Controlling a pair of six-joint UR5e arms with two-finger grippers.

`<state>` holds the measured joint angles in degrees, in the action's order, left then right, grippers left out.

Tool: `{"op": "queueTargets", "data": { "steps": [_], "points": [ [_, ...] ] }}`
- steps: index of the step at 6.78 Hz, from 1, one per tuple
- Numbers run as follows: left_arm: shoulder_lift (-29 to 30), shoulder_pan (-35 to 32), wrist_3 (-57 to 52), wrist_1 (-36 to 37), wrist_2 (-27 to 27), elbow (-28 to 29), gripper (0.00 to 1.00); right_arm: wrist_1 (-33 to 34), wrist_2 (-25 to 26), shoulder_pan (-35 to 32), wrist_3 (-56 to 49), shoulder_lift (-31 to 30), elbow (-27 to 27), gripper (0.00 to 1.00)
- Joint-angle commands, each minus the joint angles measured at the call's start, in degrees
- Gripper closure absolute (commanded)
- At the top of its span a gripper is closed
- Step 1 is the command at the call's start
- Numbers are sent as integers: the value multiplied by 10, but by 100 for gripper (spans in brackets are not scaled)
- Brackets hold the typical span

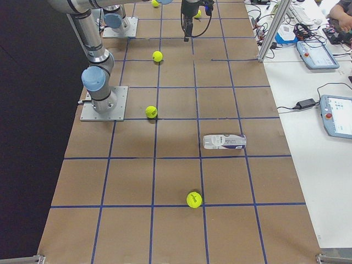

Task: Lift up tennis ball bucket
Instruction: 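Move the right gripper toward the white tennis ball can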

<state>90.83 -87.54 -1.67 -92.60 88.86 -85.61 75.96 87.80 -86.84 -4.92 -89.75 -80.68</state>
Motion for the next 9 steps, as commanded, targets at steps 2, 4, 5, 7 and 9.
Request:
{"op": "queueTargets", "data": {
  "steps": [2, 4, 5, 7, 9],
  "points": [
    [0, 0, 0, 1, 0, -1, 0, 1, -1, 0, 2, 0, -1, 0],
    [1, 1, -1, 1, 0, 0, 0, -2, -2, 2, -4, 7, -3, 0],
    [1, 0, 0, 1, 0, 0, 0, 8, -1, 16, -26, 18, -4, 0],
    [1, 0, -1, 1, 0, -1, 0, 46, -8, 141, -55, 77, -3, 0],
    [1, 1, -1, 1, -1, -2, 0, 228, 29, 171, -72, 193, 0, 0]
  ]
}}
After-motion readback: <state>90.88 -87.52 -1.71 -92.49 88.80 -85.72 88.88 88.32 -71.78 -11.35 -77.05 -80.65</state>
